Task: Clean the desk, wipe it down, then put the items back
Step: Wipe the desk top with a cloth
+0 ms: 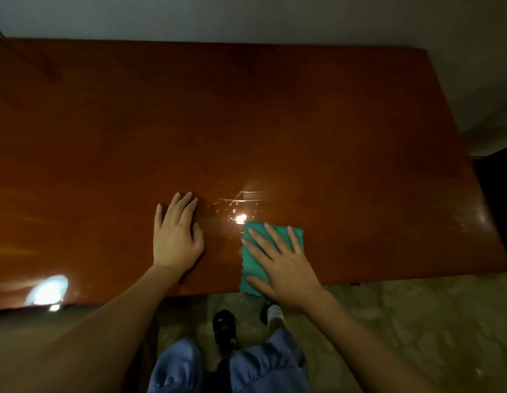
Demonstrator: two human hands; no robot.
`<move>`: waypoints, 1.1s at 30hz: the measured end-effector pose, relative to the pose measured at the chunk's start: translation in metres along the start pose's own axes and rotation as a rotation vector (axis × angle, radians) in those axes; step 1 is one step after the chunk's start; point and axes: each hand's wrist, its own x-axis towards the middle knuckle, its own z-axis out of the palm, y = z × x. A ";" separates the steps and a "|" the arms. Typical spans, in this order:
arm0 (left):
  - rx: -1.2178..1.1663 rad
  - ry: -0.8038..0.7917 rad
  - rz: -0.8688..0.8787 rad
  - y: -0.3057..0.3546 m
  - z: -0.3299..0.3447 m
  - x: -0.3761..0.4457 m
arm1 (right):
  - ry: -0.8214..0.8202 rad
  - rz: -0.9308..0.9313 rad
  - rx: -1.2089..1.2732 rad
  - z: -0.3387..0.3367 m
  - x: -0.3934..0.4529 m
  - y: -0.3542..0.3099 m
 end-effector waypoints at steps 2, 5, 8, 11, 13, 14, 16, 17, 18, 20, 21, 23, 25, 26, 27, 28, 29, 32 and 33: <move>-0.006 -0.018 0.010 0.025 0.004 -0.007 | 0.000 0.099 -0.010 0.002 -0.014 0.033; 0.029 -0.100 0.096 0.068 0.020 -0.012 | 0.025 0.280 0.061 -0.005 -0.020 0.082; 0.059 -0.115 0.074 0.082 0.030 -0.002 | 0.109 0.492 0.138 -0.015 0.003 0.112; 0.091 -0.120 0.068 0.081 0.034 0.002 | 0.143 0.708 0.184 -0.025 0.050 0.123; 0.089 -0.123 0.068 0.084 0.034 0.005 | 0.109 0.718 0.209 -0.033 0.084 0.124; 0.089 -0.123 0.069 0.085 0.034 0.006 | 0.094 0.675 0.205 -0.037 0.096 0.121; 0.095 -0.120 0.070 0.087 0.035 0.009 | 0.080 0.531 0.166 -0.040 0.107 0.110; 0.097 -0.119 0.066 0.087 0.036 0.011 | 0.081 0.446 0.134 -0.038 0.106 0.103; 0.095 -0.118 0.058 0.087 0.037 0.013 | 0.089 0.350 0.099 -0.035 0.099 0.095; 0.086 -0.111 0.049 0.089 0.038 0.015 | 0.098 0.143 0.044 -0.028 0.075 0.085; 0.082 -0.105 0.049 0.090 0.039 0.016 | 0.083 0.041 0.029 -0.024 0.060 0.086; 0.075 -0.096 0.049 0.092 0.038 0.018 | 0.015 -0.134 -0.006 -0.015 0.030 0.101; 0.063 -0.085 0.042 0.094 0.039 0.021 | -0.001 -0.216 -0.024 -0.012 0.009 0.129; 0.057 -0.078 0.033 0.096 0.039 0.025 | 0.017 -0.189 -0.024 -0.012 0.005 0.143; 0.050 -0.069 0.021 0.098 0.041 0.029 | 0.033 -0.115 -0.016 -0.014 0.004 0.157; 0.041 -0.060 0.008 0.102 0.042 0.035 | 0.047 -0.013 0.004 -0.018 0.006 0.170; 0.032 -0.049 -0.007 0.105 0.044 0.043 | 0.061 0.095 0.035 -0.022 0.013 0.181; 0.017 -0.032 -0.032 0.116 0.049 0.064 | 0.121 0.401 0.115 -0.031 0.046 0.196; 0.018 -0.031 -0.038 0.118 0.051 0.069 | 0.131 0.494 0.130 -0.034 0.060 0.194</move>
